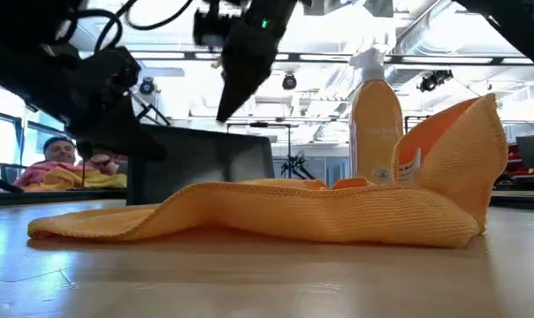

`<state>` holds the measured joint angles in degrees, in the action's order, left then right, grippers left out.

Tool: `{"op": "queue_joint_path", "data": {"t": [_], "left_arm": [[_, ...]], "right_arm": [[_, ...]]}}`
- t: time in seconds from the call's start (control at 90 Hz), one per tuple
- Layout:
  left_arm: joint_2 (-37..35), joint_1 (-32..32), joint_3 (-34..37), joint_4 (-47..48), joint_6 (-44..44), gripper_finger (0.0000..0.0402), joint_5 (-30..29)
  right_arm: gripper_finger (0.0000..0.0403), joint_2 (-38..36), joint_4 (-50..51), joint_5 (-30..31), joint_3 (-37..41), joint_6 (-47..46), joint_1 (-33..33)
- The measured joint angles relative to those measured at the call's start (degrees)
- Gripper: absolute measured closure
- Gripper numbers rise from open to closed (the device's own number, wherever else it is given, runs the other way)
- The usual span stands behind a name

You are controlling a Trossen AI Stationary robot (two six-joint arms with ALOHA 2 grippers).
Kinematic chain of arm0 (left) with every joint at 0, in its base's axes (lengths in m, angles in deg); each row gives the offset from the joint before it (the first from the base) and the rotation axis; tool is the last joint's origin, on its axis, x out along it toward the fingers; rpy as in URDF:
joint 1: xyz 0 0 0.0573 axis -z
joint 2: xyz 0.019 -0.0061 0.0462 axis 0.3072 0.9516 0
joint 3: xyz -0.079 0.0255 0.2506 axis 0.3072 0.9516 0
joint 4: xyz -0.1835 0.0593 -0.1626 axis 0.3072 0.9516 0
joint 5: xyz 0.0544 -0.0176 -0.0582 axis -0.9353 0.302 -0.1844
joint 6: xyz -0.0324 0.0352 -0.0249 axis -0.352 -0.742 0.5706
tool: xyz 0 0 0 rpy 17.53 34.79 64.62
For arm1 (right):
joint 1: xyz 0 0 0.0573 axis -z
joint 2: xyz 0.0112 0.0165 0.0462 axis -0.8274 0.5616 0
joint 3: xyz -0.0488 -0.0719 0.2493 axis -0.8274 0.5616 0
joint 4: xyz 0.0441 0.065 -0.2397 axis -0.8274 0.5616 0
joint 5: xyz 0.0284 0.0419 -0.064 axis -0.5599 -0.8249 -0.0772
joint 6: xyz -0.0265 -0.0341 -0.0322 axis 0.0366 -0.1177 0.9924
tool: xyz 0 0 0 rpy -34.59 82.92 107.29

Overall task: Apply microfiber cloth
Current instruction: Wipe tablet with a microfiber cloth

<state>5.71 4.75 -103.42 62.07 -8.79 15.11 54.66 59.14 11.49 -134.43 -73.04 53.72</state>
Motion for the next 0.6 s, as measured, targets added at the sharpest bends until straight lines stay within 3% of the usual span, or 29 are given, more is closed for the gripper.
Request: {"op": "queue_joint_path", "data": {"t": [0.089, 0.278, 0.378, 0.6], "left_arm": [[-0.07, -2.12, -0.14, 2.06, 0.92, 0.0390, 0.83], [-0.11, -5.17, -0.17, 4.74, -7.61, 0.0378, 1.81], [-0.11, -6.90, -0.19, 5.16, -9.47, 0.0368, 3.18], [0.30, -9.22, 0.35, 5.71, -10.11, 0.0323, 11.05]], "right_arm": [[0.0211, -0.99, 1.40, 0.94, 0.00, -1.64, -3.69], [0.0208, -1.13, -3.90, 1.74, 5.84, -4.54, -12.07], [0.0208, -1.10, -7.62, 4.19, 13.72, -8.18, -15.56], [0.0221, -1.57, -28.51, 13.75, 35.05, -19.91, -19.85]]}}
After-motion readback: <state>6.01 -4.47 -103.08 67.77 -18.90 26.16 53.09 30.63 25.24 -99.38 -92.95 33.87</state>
